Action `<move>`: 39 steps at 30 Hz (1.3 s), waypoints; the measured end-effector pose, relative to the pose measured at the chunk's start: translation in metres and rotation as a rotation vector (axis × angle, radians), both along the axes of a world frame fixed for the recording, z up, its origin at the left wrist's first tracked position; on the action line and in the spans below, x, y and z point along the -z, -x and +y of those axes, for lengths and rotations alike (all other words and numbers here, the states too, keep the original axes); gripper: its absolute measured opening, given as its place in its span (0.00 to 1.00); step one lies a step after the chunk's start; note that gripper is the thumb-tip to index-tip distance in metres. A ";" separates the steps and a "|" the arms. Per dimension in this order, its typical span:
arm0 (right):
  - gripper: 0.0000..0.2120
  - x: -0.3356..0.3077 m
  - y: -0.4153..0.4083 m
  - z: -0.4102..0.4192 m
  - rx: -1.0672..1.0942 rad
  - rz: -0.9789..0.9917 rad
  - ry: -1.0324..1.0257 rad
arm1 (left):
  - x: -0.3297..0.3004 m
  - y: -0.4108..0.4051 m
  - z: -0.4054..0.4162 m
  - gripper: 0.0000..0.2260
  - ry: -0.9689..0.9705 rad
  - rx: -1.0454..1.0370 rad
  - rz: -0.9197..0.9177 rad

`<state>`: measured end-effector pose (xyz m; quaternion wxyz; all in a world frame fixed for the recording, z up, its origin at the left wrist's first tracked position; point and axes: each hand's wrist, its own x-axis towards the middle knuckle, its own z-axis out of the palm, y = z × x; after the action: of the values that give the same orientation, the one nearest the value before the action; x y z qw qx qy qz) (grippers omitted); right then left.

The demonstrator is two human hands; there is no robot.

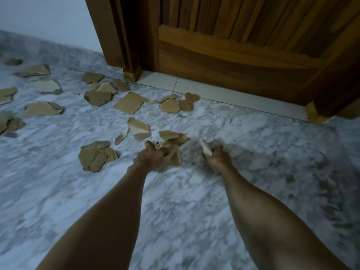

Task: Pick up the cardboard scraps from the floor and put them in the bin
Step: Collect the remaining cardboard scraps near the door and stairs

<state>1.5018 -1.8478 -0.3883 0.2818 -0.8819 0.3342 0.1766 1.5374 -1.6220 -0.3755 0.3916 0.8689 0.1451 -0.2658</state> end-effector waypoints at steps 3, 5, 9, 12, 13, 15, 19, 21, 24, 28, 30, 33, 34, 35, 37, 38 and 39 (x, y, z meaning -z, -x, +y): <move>0.28 0.005 0.003 -0.001 -0.046 -0.014 0.124 | 0.006 0.008 -0.014 0.44 -0.226 0.155 -0.014; 0.26 0.004 0.004 -0.002 -0.080 0.007 0.154 | 0.007 0.011 -0.021 0.53 -0.326 0.232 -0.037; 0.28 0.012 0.005 -0.004 -0.100 -0.032 0.115 | 0.020 0.010 -0.032 0.62 -0.423 0.272 -0.125; 0.28 0.011 0.005 -0.003 -0.016 -0.064 -0.023 | 0.024 0.008 -0.036 0.55 -0.494 0.293 -0.172; 0.29 0.009 0.004 -0.003 0.017 -0.063 -0.075 | 0.024 0.005 -0.036 0.50 -0.495 0.297 -0.175; 0.31 0.005 -0.003 -0.001 0.070 -0.051 -0.214 | 0.020 -0.002 -0.035 0.41 -0.472 0.292 -0.172; 0.35 -0.011 -0.034 0.014 0.148 -0.180 -0.436 | 0.023 -0.011 -0.028 0.31 -0.342 0.206 -0.116; 0.39 -0.020 -0.055 0.024 0.133 -0.267 -0.513 | 0.028 -0.010 -0.016 0.22 -0.230 0.111 -0.119; 0.52 -0.030 -0.087 0.046 -0.051 -0.213 -0.520 | 0.026 -0.011 0.022 0.15 -0.154 0.002 -0.131; 0.60 -0.018 -0.106 0.079 -0.371 0.033 -0.264 | 0.016 -0.017 0.090 0.16 -0.278 -0.045 -0.110; 0.55 -0.002 -0.106 0.088 -0.443 0.104 -0.098 | 0.016 -0.019 0.117 0.24 -0.437 -0.055 -0.107; 0.42 0.005 -0.104 0.093 -0.484 0.087 0.063 | 0.020 -0.021 0.142 0.33 -0.535 -0.094 -0.063; 0.40 0.004 -0.103 0.094 -0.490 0.072 0.111 | 0.022 -0.022 0.146 0.35 -0.520 -0.117 -0.051; 0.40 0.003 -0.102 0.094 -0.487 0.065 0.149 | 0.025 -0.023 0.147 0.37 -0.503 -0.144 -0.052; 0.40 0.001 -0.100 0.097 -0.480 0.068 0.199 | 0.028 -0.025 0.146 0.40 -0.514 -0.161 -0.089; 0.40 0.002 -0.100 0.098 -0.480 0.073 0.204 | 0.030 -0.025 0.146 0.41 -0.518 -0.144 -0.105; 0.39 0.002 -0.099 0.099 -0.482 0.075 0.198 | 0.031 -0.026 0.145 0.41 -0.515 -0.120 -0.112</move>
<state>1.6009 -1.7491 -0.3901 0.1313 -0.9521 0.1404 0.2377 1.5635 -1.4766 -0.4065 0.1803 0.9431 0.2371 -0.1478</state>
